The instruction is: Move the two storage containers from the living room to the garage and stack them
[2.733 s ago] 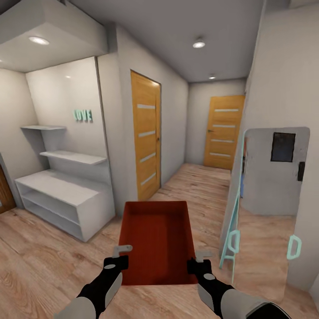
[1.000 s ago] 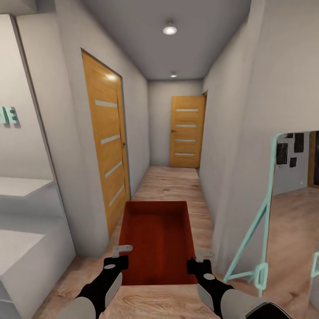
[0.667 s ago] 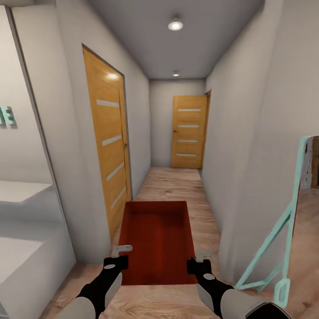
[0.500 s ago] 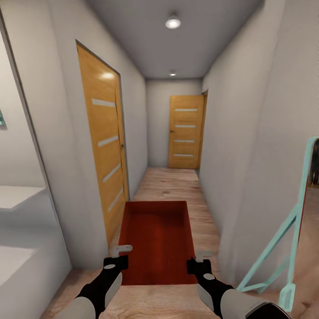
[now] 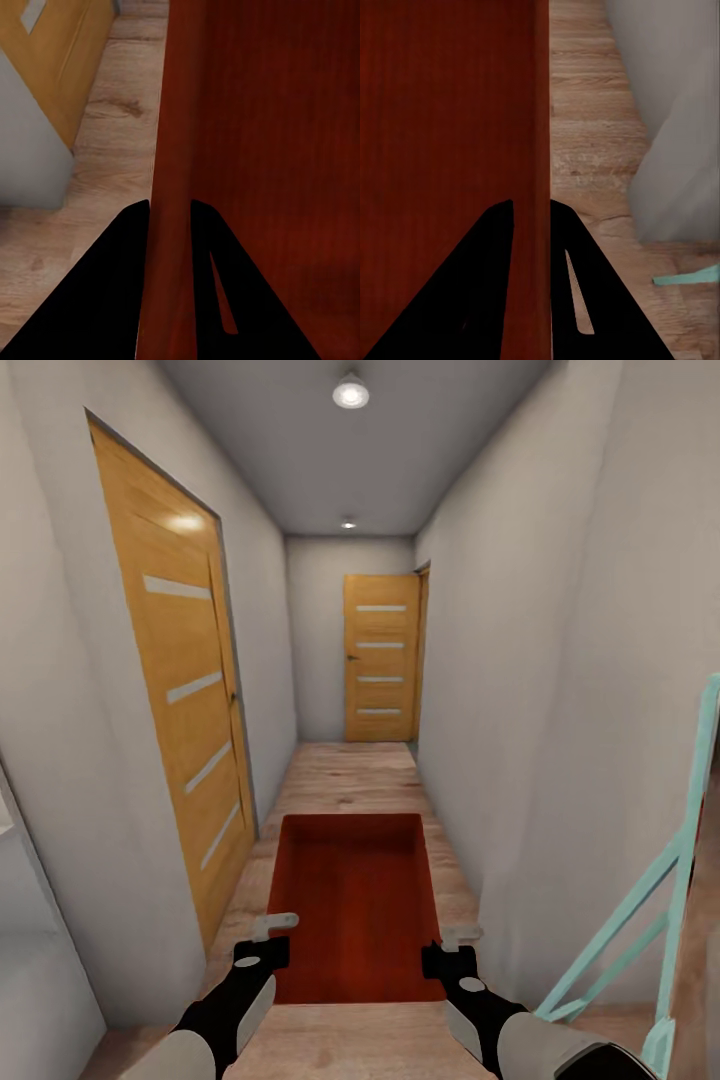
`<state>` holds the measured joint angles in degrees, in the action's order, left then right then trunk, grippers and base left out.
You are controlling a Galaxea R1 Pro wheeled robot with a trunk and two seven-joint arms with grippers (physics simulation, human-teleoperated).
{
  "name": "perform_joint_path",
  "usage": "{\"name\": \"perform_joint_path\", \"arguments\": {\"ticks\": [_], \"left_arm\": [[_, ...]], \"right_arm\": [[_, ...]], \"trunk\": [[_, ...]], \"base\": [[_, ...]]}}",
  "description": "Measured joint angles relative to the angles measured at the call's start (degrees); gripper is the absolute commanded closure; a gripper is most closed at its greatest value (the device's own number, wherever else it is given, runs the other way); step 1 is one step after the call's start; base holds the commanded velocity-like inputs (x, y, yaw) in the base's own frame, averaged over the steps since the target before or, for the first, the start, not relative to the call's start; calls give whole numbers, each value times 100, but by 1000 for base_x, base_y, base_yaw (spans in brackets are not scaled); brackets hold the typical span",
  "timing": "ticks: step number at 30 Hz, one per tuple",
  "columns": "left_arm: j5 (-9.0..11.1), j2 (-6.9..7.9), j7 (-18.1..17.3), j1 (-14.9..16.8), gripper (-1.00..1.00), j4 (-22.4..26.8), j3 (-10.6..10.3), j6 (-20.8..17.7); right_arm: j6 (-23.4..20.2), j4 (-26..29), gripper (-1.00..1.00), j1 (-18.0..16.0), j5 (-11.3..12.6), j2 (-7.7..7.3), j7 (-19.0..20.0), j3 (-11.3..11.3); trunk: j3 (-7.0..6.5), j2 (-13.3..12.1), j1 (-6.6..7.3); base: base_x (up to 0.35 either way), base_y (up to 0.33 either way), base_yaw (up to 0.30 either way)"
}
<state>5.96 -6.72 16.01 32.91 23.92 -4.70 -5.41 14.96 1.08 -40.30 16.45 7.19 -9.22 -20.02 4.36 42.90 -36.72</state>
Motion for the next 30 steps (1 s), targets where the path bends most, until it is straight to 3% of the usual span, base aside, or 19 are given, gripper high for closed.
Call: {"name": "perform_joint_path", "arguments": {"ticks": [24, 30], "left_arm": [[6, 3, 0, -1, 100, 5, -6, -1], [3, 2, 2, -2, 100, 7, -2, -3]], "right_arm": [[1, 0, 100, -1, -4, 2, 0, 6], [-1, 0, 100, -2, -9, 1, 3, 11]], "trunk": [[0, 0, 0], [0, 0, 0]], "base": [[322, 5, -6], [322, 0, 175]]}}
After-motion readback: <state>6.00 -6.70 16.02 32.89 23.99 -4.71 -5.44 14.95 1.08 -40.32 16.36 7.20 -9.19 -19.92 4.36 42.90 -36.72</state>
